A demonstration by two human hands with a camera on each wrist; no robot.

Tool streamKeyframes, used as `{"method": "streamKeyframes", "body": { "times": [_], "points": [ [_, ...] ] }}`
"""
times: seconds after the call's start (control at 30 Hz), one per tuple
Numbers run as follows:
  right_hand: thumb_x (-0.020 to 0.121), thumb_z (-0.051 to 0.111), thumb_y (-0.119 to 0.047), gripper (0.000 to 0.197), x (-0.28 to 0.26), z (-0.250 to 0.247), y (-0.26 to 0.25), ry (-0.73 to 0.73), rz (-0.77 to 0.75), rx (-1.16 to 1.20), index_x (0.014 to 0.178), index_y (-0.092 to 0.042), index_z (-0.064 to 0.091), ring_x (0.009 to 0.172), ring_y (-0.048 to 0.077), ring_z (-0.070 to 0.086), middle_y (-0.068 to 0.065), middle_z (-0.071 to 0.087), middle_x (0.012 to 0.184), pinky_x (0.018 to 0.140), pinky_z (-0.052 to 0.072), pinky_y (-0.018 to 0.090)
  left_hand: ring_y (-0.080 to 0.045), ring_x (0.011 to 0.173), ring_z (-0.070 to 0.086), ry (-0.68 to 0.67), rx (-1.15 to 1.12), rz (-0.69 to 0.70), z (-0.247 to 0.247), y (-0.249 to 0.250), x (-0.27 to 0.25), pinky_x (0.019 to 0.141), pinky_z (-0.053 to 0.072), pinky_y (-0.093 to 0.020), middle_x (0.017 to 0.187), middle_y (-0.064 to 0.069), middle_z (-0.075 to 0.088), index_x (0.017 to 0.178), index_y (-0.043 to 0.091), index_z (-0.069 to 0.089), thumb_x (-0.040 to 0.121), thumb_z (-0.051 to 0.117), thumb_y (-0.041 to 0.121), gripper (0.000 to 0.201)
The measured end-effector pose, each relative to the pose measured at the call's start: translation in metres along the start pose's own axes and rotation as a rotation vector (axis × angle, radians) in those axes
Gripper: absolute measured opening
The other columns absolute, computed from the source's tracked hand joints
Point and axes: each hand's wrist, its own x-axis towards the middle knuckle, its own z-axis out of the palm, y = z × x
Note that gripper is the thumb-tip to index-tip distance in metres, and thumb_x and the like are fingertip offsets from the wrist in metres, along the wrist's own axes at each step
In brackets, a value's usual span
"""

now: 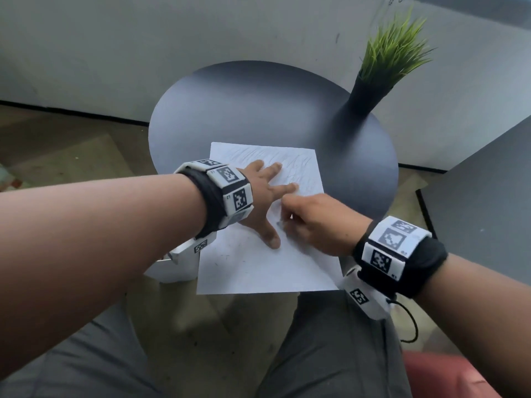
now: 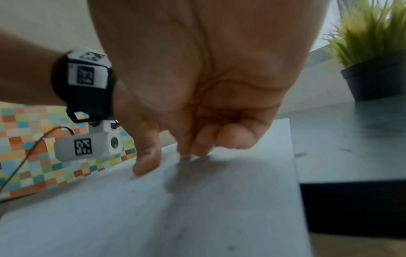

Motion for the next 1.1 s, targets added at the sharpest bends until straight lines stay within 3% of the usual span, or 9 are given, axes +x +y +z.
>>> {"method": "streamKeyframes", "body": {
  "times": [0.07, 0.17, 0.33, 0.5, 0.57, 0.67, 0.83, 1.0, 1.1],
  "points": [
    [0.090, 0.056, -0.031, 0.013, 0.005, -0.011, 0.009, -0.023, 0.070, 0.027, 0.098, -0.021, 0.059, 0.086, 0.022, 0.060, -0.001, 0.064, 0.089, 0.075, 0.049, 0.034, -0.033, 0.152, -0.009, -0.010, -0.005, 0.000, 0.000, 0.000, 0.001, 0.113, 0.022, -0.062, 0.165, 0.001, -0.018, 0.154, 0.048, -0.008, 0.062, 0.066, 0.085, 0.124],
    [0.091, 0.053, -0.034, 0.014, 0.017, -0.021, 0.026, 0.126, 0.321, 0.031, 0.097, -0.021, 0.054, 0.089, 0.027, 0.059, 0.005, 0.064, 0.097, 0.076, 0.050, 0.036, -0.033, 0.151, -0.009, -0.017, -0.009, -0.004, 0.000, 0.000, 0.001, 0.112, 0.022, -0.063, 0.165, 0.000, -0.018, 0.154, 0.048, -0.008, 0.063, 0.066, 0.085, 0.123],
    [0.092, 0.052, -0.031, 0.013, 0.005, 0.006, -0.013, -0.044, -0.035, 0.046, 0.098, -0.020, 0.051, 0.089, 0.031, 0.059, 0.008, 0.065, 0.098, 0.078, 0.051, 0.042, -0.035, 0.151, -0.010, -0.020, 0.003, 0.012, 0.000, 0.000, -0.001, 0.113, 0.020, -0.062, 0.165, -0.003, -0.019, 0.155, 0.047, -0.009, 0.064, 0.065, 0.084, 0.123],
    [0.091, 0.053, -0.036, 0.013, 0.014, -0.018, 0.030, 0.120, 0.271, 0.055, 0.096, -0.024, 0.054, 0.089, 0.025, 0.060, 0.002, 0.064, 0.094, 0.076, 0.050, 0.037, -0.033, 0.151, -0.011, -0.010, -0.029, 0.000, 0.004, -0.002, 0.001, 0.112, 0.019, -0.065, 0.165, 0.001, -0.019, 0.154, 0.050, -0.009, 0.063, 0.065, 0.085, 0.122],
    [0.092, 0.050, -0.035, 0.015, 0.010, -0.006, 0.019, 0.145, 0.186, 0.008, 0.100, -0.022, 0.051, 0.087, 0.030, 0.059, 0.007, 0.065, 0.097, 0.076, 0.051, 0.040, -0.033, 0.151, -0.012, -0.006, -0.028, 0.003, 0.004, -0.002, 0.001, 0.112, 0.019, -0.064, 0.165, 0.001, -0.019, 0.154, 0.050, -0.007, 0.063, 0.065, 0.085, 0.121],
    [0.092, 0.052, -0.031, 0.012, -0.003, 0.008, -0.004, -0.007, -0.060, 0.032, 0.098, -0.021, 0.054, 0.083, 0.027, 0.057, 0.005, 0.066, 0.093, 0.074, 0.050, 0.038, -0.034, 0.151, -0.012, -0.006, -0.018, 0.005, 0.003, -0.001, 0.001, 0.113, 0.018, -0.064, 0.165, 0.000, -0.020, 0.154, 0.049, -0.009, 0.064, 0.065, 0.085, 0.122],
    [0.091, 0.052, -0.037, 0.013, 0.010, -0.016, 0.034, 0.128, 0.293, 0.037, 0.095, -0.024, 0.053, 0.087, 0.026, 0.058, 0.004, 0.063, 0.095, 0.076, 0.050, 0.037, -0.034, 0.151, -0.012, -0.014, -0.030, -0.004, 0.003, -0.001, 0.000, 0.113, 0.017, -0.065, 0.165, 0.001, -0.020, 0.154, 0.049, -0.010, 0.063, 0.065, 0.085, 0.123],
    [0.093, 0.053, -0.030, 0.013, -0.007, 0.001, 0.000, -0.063, -0.074, -0.038, 0.100, -0.019, 0.054, 0.083, 0.027, 0.057, 0.003, 0.064, 0.091, 0.071, 0.047, 0.035, -0.035, 0.151, -0.011, -0.005, -0.006, -0.002, 0.003, 0.000, 0.001, 0.112, 0.020, -0.064, 0.165, 0.000, -0.019, 0.154, 0.049, -0.009, 0.062, 0.064, 0.087, 0.124],
    [0.090, 0.055, -0.032, 0.009, 0.003, -0.016, 0.027, 0.025, 0.164, 0.026, 0.095, -0.025, 0.055, 0.082, 0.025, 0.058, 0.004, 0.064, 0.090, 0.073, 0.050, 0.036, -0.034, 0.151, -0.011, -0.010, -0.005, -0.008, 0.002, 0.001, 0.000, 0.112, 0.019, -0.064, 0.165, 0.000, -0.019, 0.153, 0.049, -0.011, 0.061, 0.065, 0.086, 0.125]
  ]
}}
